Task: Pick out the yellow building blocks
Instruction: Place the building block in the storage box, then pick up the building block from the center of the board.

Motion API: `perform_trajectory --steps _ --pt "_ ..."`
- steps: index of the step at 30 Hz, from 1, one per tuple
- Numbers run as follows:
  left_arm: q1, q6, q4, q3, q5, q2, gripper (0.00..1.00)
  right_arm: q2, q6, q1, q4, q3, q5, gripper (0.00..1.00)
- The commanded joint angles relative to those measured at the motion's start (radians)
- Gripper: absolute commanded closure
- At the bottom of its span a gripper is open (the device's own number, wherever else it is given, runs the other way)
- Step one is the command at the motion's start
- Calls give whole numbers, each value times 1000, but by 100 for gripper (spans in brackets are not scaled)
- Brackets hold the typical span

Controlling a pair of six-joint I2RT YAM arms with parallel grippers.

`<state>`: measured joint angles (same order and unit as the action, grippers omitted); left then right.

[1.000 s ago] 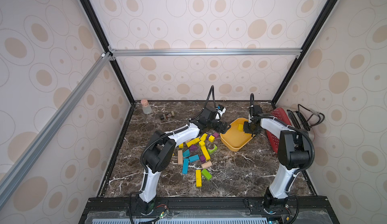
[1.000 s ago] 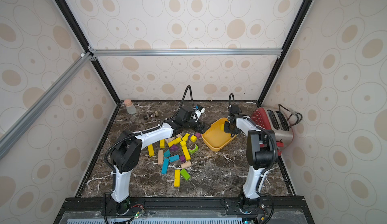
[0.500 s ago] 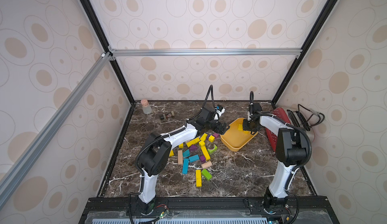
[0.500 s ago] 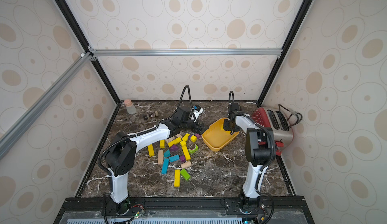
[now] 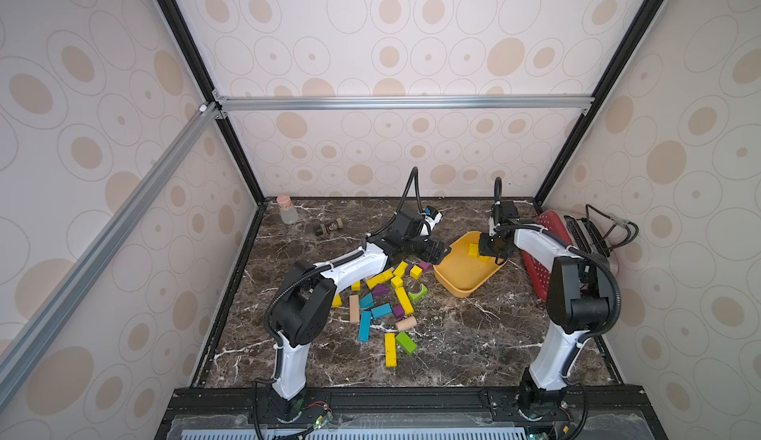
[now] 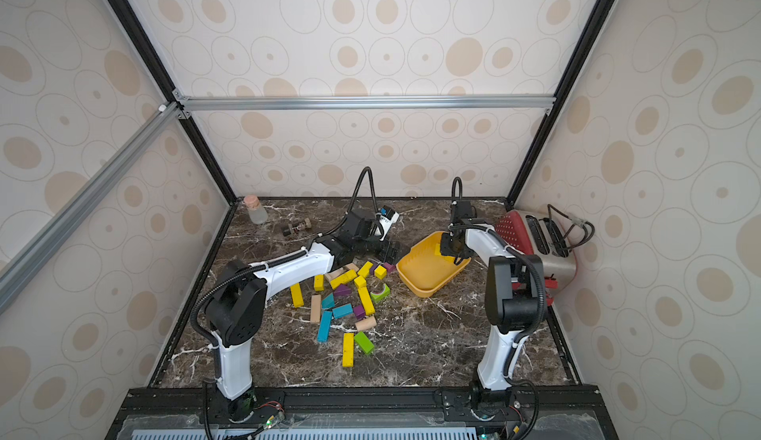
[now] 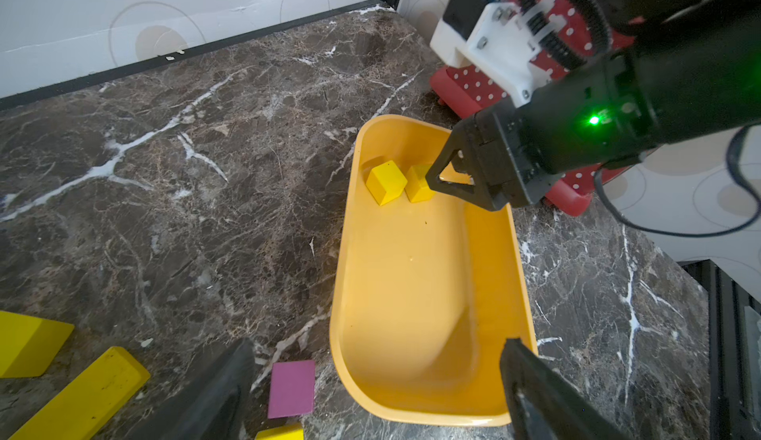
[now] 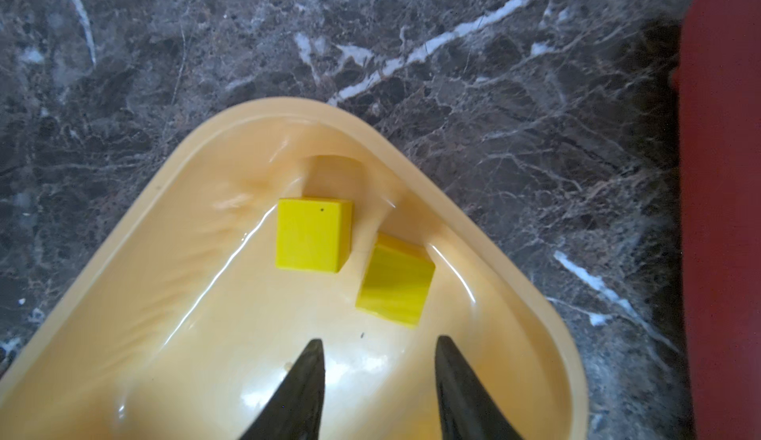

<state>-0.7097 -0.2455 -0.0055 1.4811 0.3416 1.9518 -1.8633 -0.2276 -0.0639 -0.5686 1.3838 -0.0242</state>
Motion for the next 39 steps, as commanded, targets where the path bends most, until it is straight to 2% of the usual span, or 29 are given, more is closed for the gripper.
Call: perform_trajectory --steps 1,17,20,34,39 --pt "-7 31 1 6 -7 -37 8 56 -13 4 -28 -19 12 55" --pt "-7 82 -15 -2 -35 -82 8 189 -35 -41 -42 -52 87 56" --pt "-7 99 -37 -1 -42 -93 8 207 -31 -68 -45 -51 117 56" --pt "10 177 -131 -62 -114 -206 8 268 -55 -212 -39 -54 106 56" --pt "33 180 -157 -119 -143 -279 7 258 -80 -295 -9 -57 99 56"
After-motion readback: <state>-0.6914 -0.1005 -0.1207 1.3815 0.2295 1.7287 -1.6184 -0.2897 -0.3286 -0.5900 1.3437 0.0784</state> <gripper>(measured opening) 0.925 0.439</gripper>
